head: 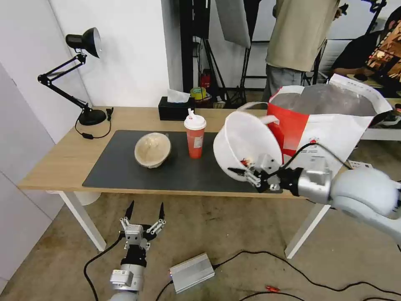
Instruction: Pick up the trash from the table and place it into the takeout bag.
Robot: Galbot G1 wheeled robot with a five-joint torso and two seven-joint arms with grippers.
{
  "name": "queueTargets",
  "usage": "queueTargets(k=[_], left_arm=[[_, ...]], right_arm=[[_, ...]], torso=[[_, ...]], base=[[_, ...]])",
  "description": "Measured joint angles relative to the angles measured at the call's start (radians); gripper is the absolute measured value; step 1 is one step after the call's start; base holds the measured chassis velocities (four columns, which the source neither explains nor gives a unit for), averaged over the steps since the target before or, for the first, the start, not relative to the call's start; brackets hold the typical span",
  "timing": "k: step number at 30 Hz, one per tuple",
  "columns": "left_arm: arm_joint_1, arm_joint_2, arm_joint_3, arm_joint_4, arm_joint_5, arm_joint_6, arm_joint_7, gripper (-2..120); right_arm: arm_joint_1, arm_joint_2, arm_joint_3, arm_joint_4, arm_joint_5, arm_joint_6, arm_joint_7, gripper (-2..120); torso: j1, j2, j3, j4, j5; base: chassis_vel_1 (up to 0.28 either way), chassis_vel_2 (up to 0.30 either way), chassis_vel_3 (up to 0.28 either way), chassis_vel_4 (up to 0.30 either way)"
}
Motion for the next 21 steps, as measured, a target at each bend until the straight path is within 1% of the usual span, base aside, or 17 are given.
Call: queueTargets(k=[2,5,15,21], left_arm=[[0.0,0.001,0.002,0.001,0.0,-0.003,0.0,100],[0.001,0.001,0.002,0.002,0.001,-0.008,0.0,100],[0.018,0.01,-0.005,0.002,0.002,-0.025,0.0,100],[0.02,0.011,-0.006,0.008,0.002,-0.031,0.0,100]], right_arm=[[-0.05,-0.032,0.052,0.02,-0.001,0.013,-0.002,0],[-0.058,-0.051,0.082,0.028,-0.001,0.025,0.0,0],[-0.036,-0.078,0.131,0.014,0.015,0.05,0.014,0],[-0.02,-0.076,0.157,-0.03,0.017,0.063,0.022,0]], torso=[[0.0,0.0,0.0,0.0,0.0001],[0.0,0.0,0.0,0.0003,0.0],[0.0,0.0,0.0,0.0004,0.0],[0.0,0.0,0.0,0.0004,0.0001]], base=[[0.0,0.0,0.0,0.0],[0.0,0.0,0.0,0.0],[0.0,0.0,0.0,0.0],[0.0,0.0,0.0,0.0]])
